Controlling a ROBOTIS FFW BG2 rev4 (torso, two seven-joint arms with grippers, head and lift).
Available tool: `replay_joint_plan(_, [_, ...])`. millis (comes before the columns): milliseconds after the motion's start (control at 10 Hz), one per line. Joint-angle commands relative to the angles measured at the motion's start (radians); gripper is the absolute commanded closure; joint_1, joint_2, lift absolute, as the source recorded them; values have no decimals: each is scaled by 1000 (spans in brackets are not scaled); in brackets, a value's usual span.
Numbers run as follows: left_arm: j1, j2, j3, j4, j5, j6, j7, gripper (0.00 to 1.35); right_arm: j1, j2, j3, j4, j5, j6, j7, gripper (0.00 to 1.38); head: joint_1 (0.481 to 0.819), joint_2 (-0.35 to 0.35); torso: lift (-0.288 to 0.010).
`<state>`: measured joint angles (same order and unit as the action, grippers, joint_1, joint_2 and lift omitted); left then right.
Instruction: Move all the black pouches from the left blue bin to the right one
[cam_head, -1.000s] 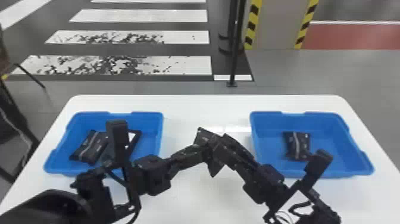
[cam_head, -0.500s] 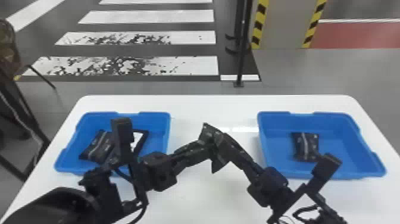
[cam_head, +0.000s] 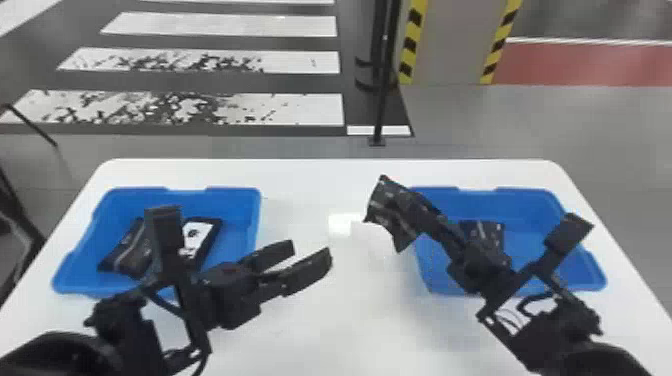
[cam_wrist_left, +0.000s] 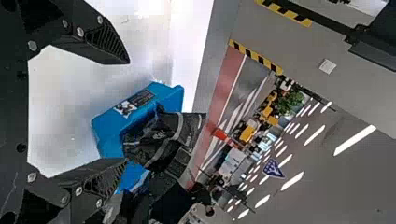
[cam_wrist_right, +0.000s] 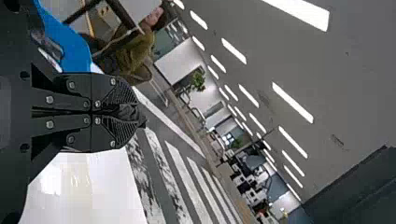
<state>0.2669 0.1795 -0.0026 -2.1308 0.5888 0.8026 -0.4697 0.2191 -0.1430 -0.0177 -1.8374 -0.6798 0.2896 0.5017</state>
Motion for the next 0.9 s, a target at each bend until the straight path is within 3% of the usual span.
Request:
replay_joint_plan(0, [1,0,25,2,-1,0,0,167,-79,-24,-74,98,84,12,-3,1277,695,-64,-140])
replay_joint_plan(200, [3,0,68,-1,-11,2,0,168,-143,-32,-168,221,213,22,-17,1199,695,-129,-140])
replay_joint_plan(400, [3,-3,136,-1,-46,12,2,167,-126,-18,-216,248,285,5,-37,236,695,-174,-140])
replay_joint_plan(500, [-2,-8,178,2,-76,32,8,162,-87,-7,-216,211,325,-64,-57,35,695,-181,-140])
replay_joint_plan(600, [-14,-9,218,2,-118,66,17,162,-13,11,-216,106,403,-147,-88,116,695,-165,-140])
replay_joint_plan(800, [-44,-12,280,2,-210,130,52,162,161,48,-172,-95,446,-290,-109,193,695,-120,-140])
